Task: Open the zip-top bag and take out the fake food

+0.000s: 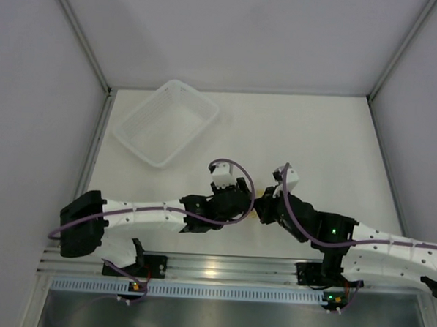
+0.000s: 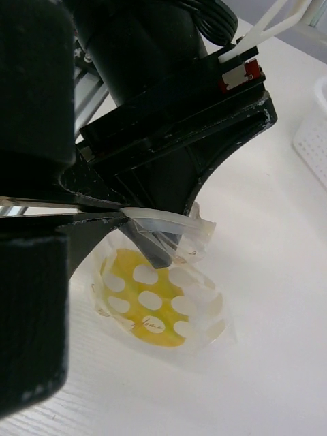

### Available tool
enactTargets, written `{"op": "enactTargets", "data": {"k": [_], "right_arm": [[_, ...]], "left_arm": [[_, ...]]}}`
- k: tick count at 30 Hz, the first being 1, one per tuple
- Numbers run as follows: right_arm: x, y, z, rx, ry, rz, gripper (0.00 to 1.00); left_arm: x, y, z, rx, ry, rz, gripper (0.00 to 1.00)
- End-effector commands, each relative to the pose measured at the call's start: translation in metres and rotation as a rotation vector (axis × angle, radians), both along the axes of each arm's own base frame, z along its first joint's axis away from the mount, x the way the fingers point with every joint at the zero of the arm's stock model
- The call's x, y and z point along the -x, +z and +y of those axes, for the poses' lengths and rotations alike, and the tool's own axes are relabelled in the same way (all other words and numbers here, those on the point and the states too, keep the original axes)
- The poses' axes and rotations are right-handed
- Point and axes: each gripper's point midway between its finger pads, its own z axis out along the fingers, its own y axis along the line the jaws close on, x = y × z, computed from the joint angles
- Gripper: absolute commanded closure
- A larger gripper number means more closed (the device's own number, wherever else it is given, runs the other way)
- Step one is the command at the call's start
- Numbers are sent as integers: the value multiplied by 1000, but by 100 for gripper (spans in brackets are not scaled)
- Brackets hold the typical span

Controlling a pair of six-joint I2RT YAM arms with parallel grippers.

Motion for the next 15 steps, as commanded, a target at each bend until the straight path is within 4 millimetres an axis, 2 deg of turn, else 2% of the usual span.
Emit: {"op": "enactTargets", "data": {"k": [1, 2, 3, 4, 5, 6, 7, 8, 9, 11, 12, 15], "right_arm": [[7, -21, -4, 93, 39, 54, 100], [2, -28, -6, 83, 24, 63, 100], [5, -34, -3, 68, 54, 87, 100], [-3, -35, -8, 41, 32, 94, 100], [-4, -50, -13, 47, 33, 114, 100], [-3, -52, -9, 11, 63, 127, 100], [-5, -54, -12, -7, 57, 134, 100], [-12, -65, -22, -3, 23, 154, 100], [-11, -65, -20, -25, 41, 160, 100], [-15, -74, -27, -21, 24, 177, 100], [-14, -76, -28, -23, 27, 183, 100], [-16, -78, -31, -28, 22, 177, 100]], "left_arm": [[-8, 14, 4, 2, 18, -45, 40], [-7, 14, 1, -12, -3, -42, 40], [-4, 8, -4, -30, -22, -29, 40], [-2, 9, -8, -40, -36, -24, 40], [-1, 8, -12, -48, -51, -20, 40], [2, 6, -16, -65, -68, -15, 40], [3, -5, -20, -96, -81, 2, 39], [1, 0, -25, -109, -89, -2, 39], [0, -12, -28, -152, -94, 10, 38], [-1, -17, -34, -202, -109, 21, 38], [-3, -18, -43, -217, -125, 20, 38], [-4, -24, -51, -230, -141, 32, 39]]}}
